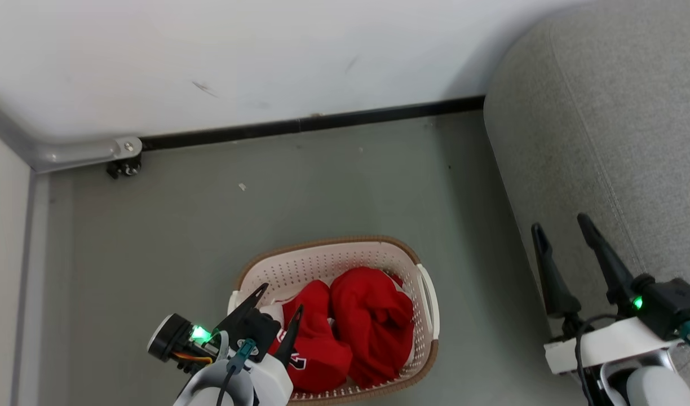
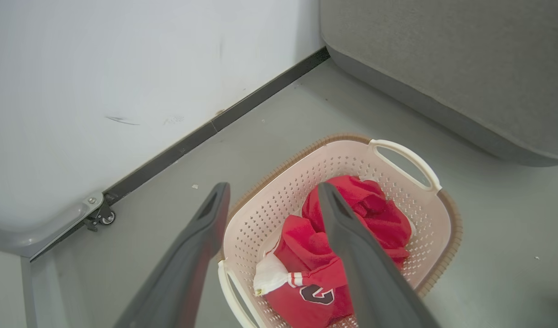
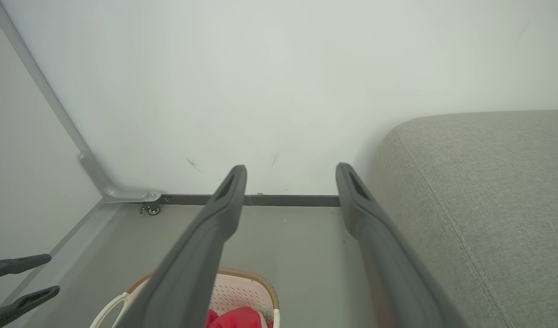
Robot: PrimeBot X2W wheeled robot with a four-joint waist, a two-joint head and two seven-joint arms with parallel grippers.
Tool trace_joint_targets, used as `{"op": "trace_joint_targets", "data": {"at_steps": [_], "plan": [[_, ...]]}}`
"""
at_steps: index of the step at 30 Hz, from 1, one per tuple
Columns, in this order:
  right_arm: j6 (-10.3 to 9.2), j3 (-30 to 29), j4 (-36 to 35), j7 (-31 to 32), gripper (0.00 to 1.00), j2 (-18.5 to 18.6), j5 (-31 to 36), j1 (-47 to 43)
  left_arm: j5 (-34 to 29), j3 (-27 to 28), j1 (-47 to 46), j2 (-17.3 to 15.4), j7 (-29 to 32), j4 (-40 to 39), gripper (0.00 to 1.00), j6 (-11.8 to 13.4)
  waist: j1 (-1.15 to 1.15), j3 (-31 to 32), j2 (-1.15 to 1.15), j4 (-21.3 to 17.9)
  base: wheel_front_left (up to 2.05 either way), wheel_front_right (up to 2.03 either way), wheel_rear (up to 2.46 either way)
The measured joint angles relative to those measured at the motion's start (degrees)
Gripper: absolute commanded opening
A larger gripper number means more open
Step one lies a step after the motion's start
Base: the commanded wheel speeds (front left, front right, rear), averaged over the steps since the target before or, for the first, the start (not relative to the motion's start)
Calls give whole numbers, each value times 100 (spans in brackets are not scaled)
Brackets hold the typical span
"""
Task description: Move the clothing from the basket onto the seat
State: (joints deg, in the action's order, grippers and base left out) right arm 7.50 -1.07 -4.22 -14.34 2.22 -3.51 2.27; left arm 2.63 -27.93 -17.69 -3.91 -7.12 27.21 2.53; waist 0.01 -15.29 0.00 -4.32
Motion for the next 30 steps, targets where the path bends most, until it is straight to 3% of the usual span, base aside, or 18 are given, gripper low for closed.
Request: {"op": "trace_joint_targets", "data": {"at_steps": [30], "plan": [[1,322,-169,-3,100,10,-412,1469,-817,-594,-981,-234,102,1337,100,-268,0,-1764,0,-754,0,0,0]]}}
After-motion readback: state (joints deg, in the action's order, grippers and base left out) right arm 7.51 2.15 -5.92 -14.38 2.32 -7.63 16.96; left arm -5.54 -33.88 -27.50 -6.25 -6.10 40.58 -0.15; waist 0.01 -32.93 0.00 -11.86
